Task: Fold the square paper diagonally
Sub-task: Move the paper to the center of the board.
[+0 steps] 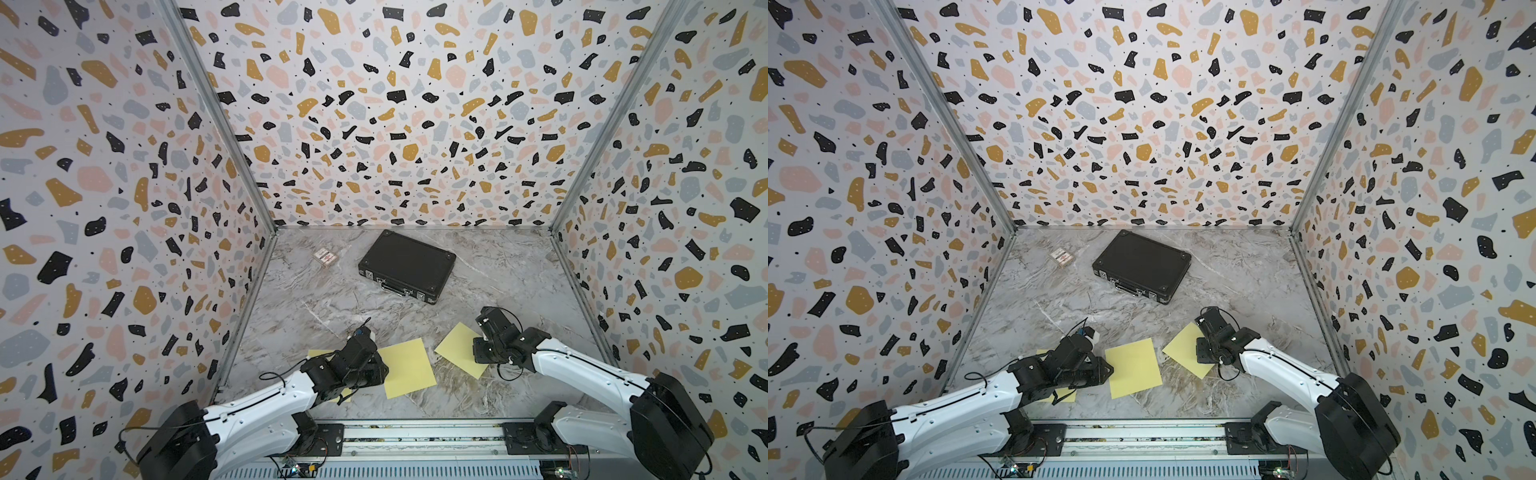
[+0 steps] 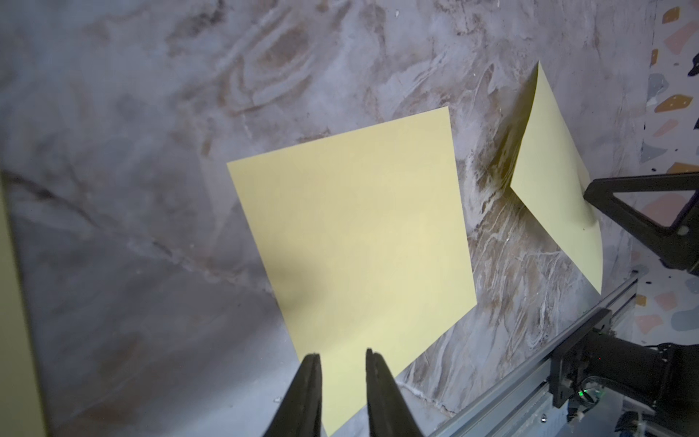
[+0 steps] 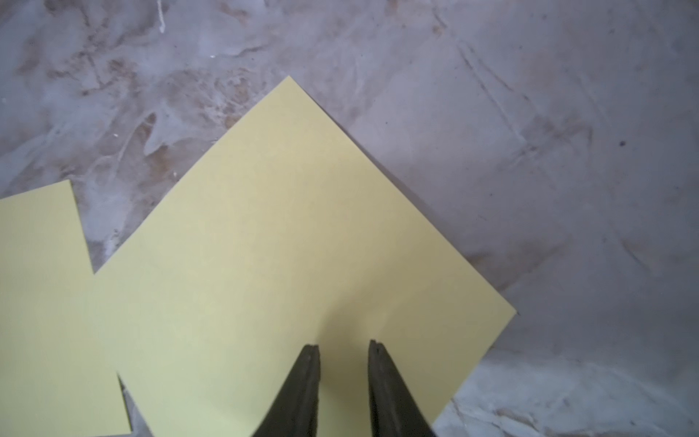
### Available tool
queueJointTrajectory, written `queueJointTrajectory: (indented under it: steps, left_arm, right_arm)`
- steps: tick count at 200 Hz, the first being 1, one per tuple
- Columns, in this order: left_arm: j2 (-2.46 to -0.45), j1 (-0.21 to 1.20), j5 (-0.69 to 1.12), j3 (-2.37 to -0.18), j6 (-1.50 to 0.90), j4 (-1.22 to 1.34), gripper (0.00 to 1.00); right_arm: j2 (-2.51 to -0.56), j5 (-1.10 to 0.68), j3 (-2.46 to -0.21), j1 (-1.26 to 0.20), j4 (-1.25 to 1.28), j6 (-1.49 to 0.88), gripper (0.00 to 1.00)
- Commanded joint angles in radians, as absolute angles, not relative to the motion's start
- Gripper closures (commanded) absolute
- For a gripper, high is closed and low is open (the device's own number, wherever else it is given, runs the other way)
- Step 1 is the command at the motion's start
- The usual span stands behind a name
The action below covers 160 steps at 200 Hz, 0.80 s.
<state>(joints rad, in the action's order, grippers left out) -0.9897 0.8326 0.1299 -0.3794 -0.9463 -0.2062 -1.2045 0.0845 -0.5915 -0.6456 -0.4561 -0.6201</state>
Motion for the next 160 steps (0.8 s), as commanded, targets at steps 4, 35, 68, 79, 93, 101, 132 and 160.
queueJointTrajectory:
  steps: [4,35,68,79,93,101,132,160]
  left_arm:
    - [-1.014,0.838,0.21,-0.431,-0.915,-0.107,0.78]
    - [-1.09,0.855,0.282,-0.477,-0.918,-0.014,0.75]
    - [-1.245,0.901,0.308,-0.529,-0.937,0.092,0.73]
    - [-1.296,0.906,0.294,-0.549,-0.937,0.087,0.73]
    - [-1.349,0.906,0.279,-0.563,-0.932,0.088,0.75]
    - [-1.364,0.907,0.245,-0.571,-0.924,0.063,0.75]
    - [-1.369,0.906,0.038,-0.609,-0.881,-0.149,0.72]
    - [-1.393,0.899,-0.036,-0.577,-0.84,-0.17,0.69]
  right_arm:
    - [-1.243,0.1,-0.577,-0.647,-0.46,-0.641,0.73]
    - [-1.278,0.055,-0.571,-0.647,-0.424,-0.654,0.74]
    - [-1.268,0.012,-0.53,-0.65,-0.383,-0.693,0.75]
    - [-1.266,-0.001,-0.515,-0.656,-0.367,-0.707,0.75]
    - [-1.259,-0.002,-0.501,-0.669,-0.363,-0.724,0.75]
    - [-1.253,0.0,-0.494,-0.679,-0.359,-0.734,0.75]
    - [-1.242,0.01,-0.468,-0.732,-0.341,-0.778,0.76]
    - [-1.259,0.021,-0.457,-0.778,-0.32,-0.809,0.76]
